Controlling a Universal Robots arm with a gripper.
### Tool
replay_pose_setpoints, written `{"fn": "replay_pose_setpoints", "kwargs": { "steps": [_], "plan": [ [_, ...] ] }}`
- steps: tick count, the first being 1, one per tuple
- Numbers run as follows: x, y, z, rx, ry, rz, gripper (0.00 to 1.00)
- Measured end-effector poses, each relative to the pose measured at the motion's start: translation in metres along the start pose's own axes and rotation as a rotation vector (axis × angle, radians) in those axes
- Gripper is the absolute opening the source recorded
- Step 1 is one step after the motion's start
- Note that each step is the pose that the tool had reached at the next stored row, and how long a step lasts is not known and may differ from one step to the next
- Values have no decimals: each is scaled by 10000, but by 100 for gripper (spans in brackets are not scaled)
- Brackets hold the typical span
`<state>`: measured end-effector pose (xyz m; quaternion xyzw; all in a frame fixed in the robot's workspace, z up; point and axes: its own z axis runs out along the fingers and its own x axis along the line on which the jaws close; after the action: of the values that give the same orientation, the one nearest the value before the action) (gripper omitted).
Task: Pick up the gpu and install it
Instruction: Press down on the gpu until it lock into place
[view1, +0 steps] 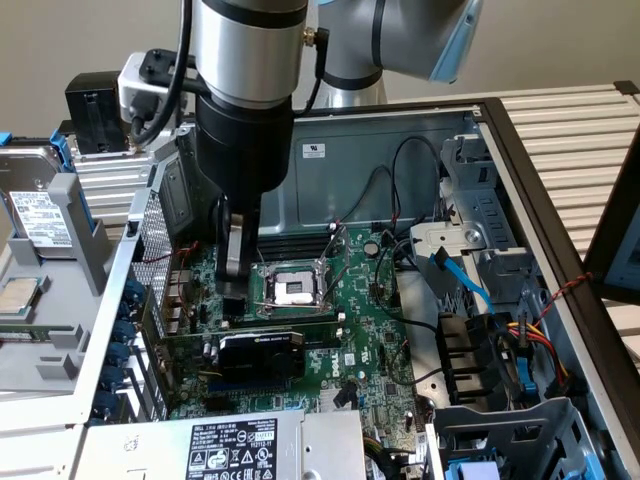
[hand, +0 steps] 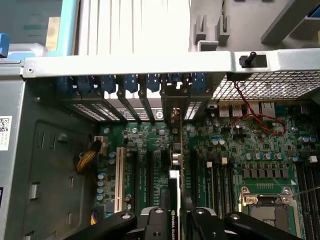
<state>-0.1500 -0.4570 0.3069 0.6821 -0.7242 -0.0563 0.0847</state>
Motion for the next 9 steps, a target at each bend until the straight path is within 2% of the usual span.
{"fn": "replay_pose_setpoints", "kwargs": {
  "steps": [1,3,4,5,6,9],
  "plan": [
    [0,7,1,112,-5,-4,14],
    [0,20,5,436,-23,-7,14],
    [-1,29,7,583,-32,-5,11],
    [-1,44,10,680,-36,-2,11],
    [-1,67,18,750,-42,0,11],
    [-3,177,55,890,-54,4,11]
  ]
}}
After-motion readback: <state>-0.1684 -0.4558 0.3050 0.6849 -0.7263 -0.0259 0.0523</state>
